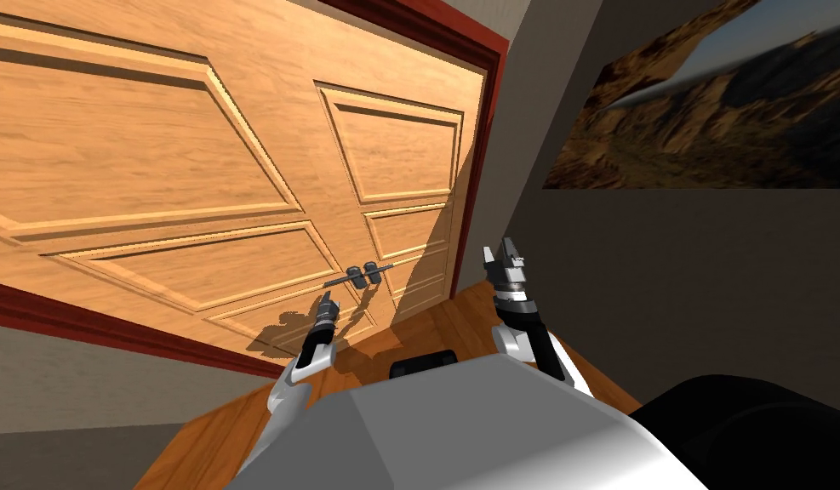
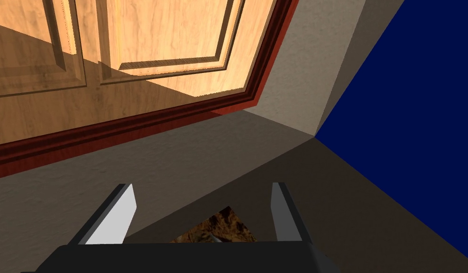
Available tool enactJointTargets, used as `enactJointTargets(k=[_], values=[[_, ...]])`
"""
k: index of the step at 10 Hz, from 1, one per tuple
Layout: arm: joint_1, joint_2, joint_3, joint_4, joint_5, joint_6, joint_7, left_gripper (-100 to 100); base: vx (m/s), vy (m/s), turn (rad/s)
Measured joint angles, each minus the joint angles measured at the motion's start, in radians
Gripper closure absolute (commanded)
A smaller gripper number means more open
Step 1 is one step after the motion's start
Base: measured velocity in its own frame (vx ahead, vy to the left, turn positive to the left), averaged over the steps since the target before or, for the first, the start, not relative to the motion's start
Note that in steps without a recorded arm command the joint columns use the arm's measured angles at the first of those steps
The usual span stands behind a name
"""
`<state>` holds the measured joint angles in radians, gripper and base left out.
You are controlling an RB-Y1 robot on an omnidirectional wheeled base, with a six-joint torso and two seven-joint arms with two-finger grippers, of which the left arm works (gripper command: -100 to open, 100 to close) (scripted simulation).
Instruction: Pull the door open
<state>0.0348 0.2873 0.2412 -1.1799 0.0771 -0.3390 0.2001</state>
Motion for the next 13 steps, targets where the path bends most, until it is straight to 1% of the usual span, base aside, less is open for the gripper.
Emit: enactJointTargets(k=[1,2,3,4,5,6,7,9,12,13], values=[[0.021,0.011,0.014,-0.014,0.006,0.005,0.005,-100,0.176,0.068,-0.040],[0.023,0.022,0.025,-0.010,0.010,0.010,0.009,-100,0.192,0.071,-0.115],[0.023,0.039,0.035,0.009,0.016,0.003,0.017,-100,0.192,0.093,-0.080],[0.017,0.045,0.040,0.033,0.019,-0.011,0.021,-100,0.188,0.053,-0.112],[0.015,0.051,0.040,0.036,0.022,-0.015,0.026,-100,0.225,-0.019,-0.202],[0.008,0.054,0.033,0.039,0.024,-0.018,0.032,-100,0.107,-0.009,-0.041],[0.007,0.054,0.031,0.039,0.024,-0.019,0.034,100,-0.016,0.005,0.039],[0.004,0.056,0.034,0.036,0.025,-0.020,0.033,100,-0.033,0.003,-0.007],[0.007,0.053,0.031,0.039,0.024,-0.018,0.033,100,-0.011,-0.001,-0.001],[0.008,0.052,0.030,0.039,0.024,-0.018,0.033,100,-0.125,0.006,-0.060]])
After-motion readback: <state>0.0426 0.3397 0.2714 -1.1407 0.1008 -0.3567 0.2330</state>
